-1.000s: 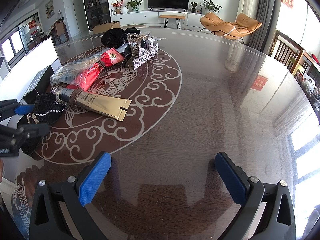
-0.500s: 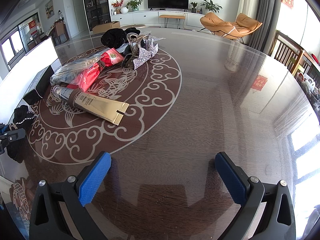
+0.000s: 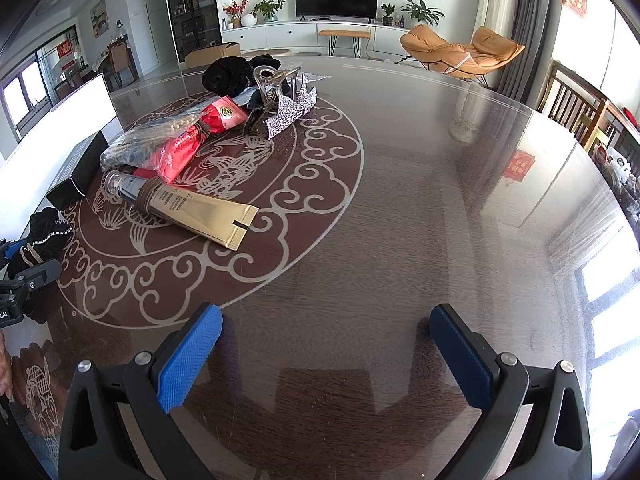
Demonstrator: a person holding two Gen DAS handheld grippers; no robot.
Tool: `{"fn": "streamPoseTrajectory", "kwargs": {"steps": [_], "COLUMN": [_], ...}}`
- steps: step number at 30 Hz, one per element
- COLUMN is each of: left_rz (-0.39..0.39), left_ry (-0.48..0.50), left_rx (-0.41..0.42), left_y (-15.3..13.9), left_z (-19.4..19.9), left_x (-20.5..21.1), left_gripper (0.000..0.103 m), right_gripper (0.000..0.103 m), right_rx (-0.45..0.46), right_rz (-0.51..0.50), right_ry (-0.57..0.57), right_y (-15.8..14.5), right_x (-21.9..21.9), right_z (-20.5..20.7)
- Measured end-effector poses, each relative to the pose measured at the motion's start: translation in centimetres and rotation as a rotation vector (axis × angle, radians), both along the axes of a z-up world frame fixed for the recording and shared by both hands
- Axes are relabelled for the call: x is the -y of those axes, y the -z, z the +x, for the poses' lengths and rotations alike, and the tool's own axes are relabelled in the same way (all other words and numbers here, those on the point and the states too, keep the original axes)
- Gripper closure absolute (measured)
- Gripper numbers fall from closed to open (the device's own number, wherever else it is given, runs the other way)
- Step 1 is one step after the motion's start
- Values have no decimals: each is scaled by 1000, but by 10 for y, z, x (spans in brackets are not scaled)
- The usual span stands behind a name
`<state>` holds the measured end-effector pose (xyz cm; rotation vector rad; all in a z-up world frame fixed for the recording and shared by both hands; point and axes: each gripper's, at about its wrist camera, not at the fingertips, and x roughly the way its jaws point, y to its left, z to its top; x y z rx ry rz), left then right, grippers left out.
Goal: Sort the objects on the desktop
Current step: 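Lift the pouch with the left tool while the right tool grasps the silver-gold cosmetic tube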
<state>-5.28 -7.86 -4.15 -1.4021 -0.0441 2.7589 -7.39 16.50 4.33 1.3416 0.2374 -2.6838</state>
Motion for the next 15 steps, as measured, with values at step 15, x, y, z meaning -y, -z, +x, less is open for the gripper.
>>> {"fn": "streamPoseTrajectory", "kwargs": {"steps": [15], "left_rz": [-8], "left_ry": [11], "left_rx": [24], "left_y": [3], "left_z": [0], "left_x": [-2], "left_gripper": [3], "right_gripper": [0], "right_rx": [38], "right_rz": [177], "right_ry": [-548], "right_y": [-20], "right_x": [109], "right_z": [-29]}}
